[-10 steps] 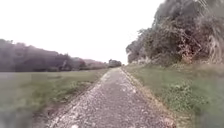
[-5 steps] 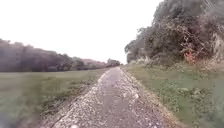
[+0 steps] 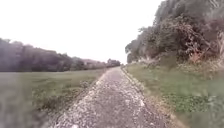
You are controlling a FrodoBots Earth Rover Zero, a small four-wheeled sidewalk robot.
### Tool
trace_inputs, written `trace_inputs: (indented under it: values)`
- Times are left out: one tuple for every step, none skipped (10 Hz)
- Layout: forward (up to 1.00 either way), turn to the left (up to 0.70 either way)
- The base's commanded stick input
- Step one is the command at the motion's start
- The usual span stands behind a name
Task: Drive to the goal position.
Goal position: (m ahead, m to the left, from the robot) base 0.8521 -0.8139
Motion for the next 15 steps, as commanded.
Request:
trace_inputs:
  values:
    - [0.70,0.00]
    - [0.70,0.00]
    - [0.70,0.00]
    - [0.70,0.00]
    - [0.70,0.00]
    - [0.70,0.00]
    - [0.70,0.00]
    - [0.70,0.00]
    - [0.70,0.00]
    - [0.70,0.00]
    - [0.70,0.00]
    - [0.70,0.00]
    - [0.70,0.00]
    - [0.70,0.00]
    - [0.70,0.00]
